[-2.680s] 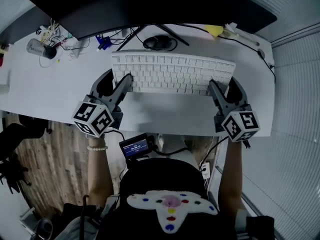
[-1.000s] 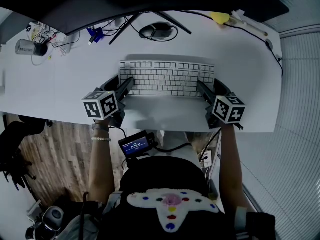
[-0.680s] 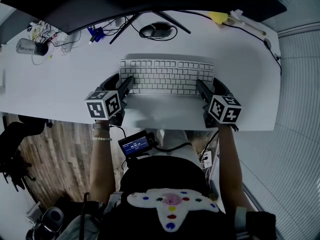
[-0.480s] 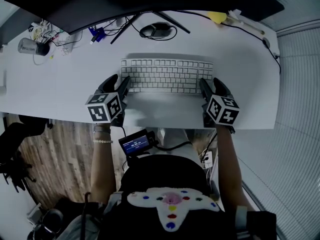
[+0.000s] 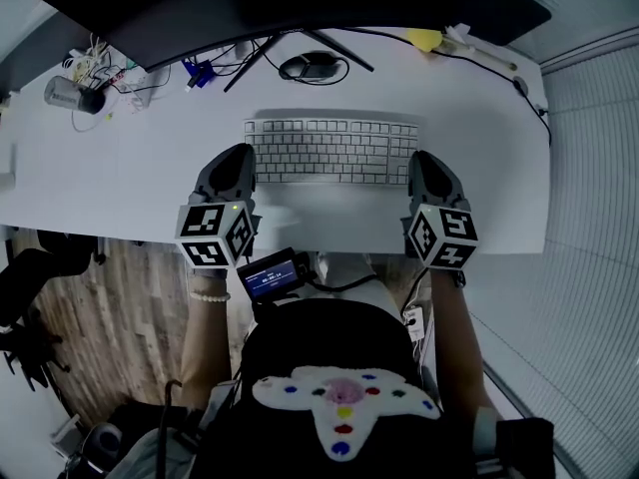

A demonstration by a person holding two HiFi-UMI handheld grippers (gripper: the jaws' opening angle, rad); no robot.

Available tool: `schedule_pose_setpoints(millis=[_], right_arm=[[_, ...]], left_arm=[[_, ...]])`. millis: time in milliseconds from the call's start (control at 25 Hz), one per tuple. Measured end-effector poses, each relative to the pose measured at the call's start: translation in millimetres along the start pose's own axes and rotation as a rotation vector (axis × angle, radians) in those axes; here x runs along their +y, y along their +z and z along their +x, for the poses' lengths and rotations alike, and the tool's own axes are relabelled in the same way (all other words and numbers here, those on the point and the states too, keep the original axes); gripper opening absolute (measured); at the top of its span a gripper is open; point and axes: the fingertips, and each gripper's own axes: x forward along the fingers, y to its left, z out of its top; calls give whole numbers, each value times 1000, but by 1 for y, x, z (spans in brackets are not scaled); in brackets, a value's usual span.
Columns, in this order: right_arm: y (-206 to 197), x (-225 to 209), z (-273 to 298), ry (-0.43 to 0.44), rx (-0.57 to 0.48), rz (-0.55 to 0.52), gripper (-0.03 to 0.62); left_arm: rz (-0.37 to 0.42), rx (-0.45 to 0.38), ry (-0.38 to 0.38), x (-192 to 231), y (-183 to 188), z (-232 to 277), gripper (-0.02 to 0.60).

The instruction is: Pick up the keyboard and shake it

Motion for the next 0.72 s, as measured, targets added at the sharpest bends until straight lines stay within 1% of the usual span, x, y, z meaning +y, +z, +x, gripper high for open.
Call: schedule_pose_setpoints(millis=[200, 440, 640, 720], right_arm=[[39, 28, -23, 43, -112, -56, 51], [72, 44, -47, 67, -193, -65, 46], [95, 53, -67, 72, -256, -97, 46], [103, 58, -74, 83, -266, -97, 46]], left_arm=[[43, -88, -40, -22, 34, -15, 23], [149, -160, -65, -46, 71, -35, 17], [238, -190, -99, -61, 87, -50, 17], [255, -203, -107, -64, 91, -56, 17]])
